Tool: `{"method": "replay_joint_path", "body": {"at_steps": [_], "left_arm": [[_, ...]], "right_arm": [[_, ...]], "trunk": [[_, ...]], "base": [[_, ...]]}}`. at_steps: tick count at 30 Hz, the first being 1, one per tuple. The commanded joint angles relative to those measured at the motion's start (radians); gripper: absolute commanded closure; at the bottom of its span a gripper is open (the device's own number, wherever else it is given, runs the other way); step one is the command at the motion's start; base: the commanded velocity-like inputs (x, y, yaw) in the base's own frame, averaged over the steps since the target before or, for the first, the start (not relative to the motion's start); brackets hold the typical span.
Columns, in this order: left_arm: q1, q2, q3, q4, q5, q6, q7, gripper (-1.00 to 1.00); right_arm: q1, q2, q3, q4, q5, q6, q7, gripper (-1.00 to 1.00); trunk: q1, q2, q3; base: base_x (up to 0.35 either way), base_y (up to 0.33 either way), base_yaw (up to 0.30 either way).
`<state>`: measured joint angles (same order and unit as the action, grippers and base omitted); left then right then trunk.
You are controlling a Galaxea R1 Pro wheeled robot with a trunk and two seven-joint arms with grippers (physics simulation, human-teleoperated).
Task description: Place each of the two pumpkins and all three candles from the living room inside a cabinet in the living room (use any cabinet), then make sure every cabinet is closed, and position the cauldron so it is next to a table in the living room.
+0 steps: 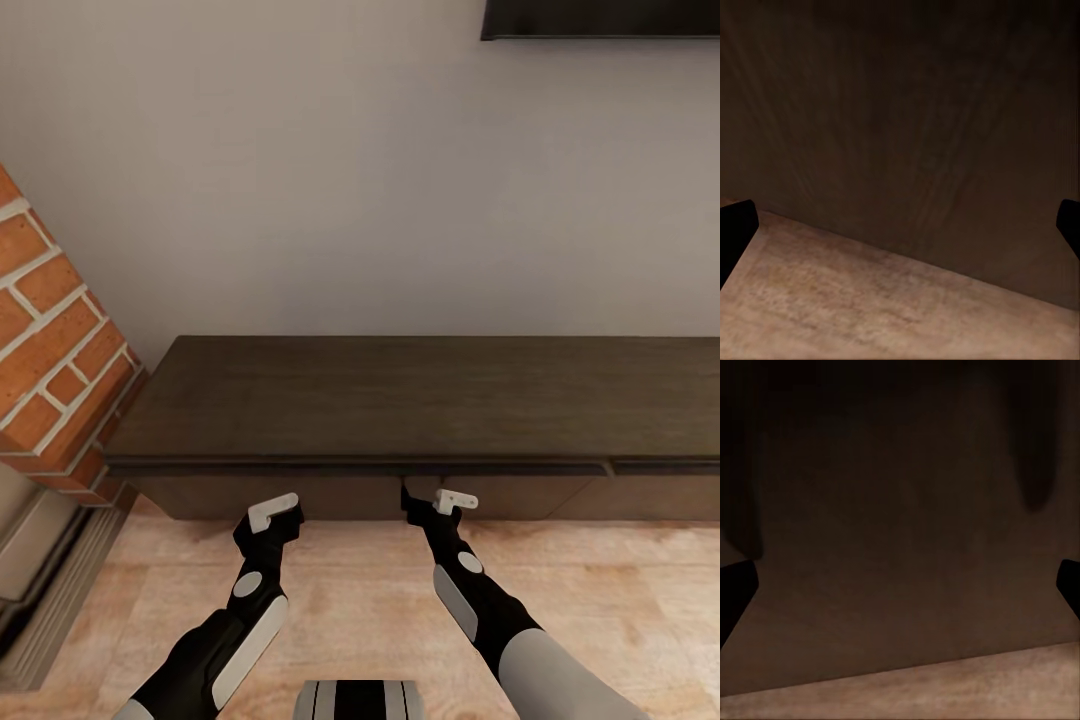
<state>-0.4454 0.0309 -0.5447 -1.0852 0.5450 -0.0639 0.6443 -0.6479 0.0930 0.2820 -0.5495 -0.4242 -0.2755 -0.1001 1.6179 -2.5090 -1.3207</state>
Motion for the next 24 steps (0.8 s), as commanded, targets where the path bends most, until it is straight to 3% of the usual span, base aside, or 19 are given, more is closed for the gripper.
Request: {"method": "replay_joint_path", "body": {"at_steps": [1,11,24], "left_arm": [[-0.001,0.001,-0.005,-0.002,0.010,-0.007,0.006,-1.00],[-0.001,0.001,-0.005,-0.003,0.010,-0.007,0.006,-1.00],[-0.001,0.001,-0.016,-0.001,0.013,-0.002,0.006,-1.00]], "right_arm": [[-0.001,-0.001,0.008,0.000,-0.010,-0.005,-0.007,-1.00],[-0.001,-0.001,0.008,0.000,-0.010,-0.005,-0.007,-1.00],[-0.001,-0.001,0.009,-0.001,-0.005,0.003,-0.005,-1.00]], "trunk": [[0.000,0.000,-0.001],[0.000,0.000,-0.001],[0.000,0.000,-0.001]], "base": [[0.033,0.000,0.000],[-0.015,0.000,0.000],[-0.311,0.000,0.000]]}}
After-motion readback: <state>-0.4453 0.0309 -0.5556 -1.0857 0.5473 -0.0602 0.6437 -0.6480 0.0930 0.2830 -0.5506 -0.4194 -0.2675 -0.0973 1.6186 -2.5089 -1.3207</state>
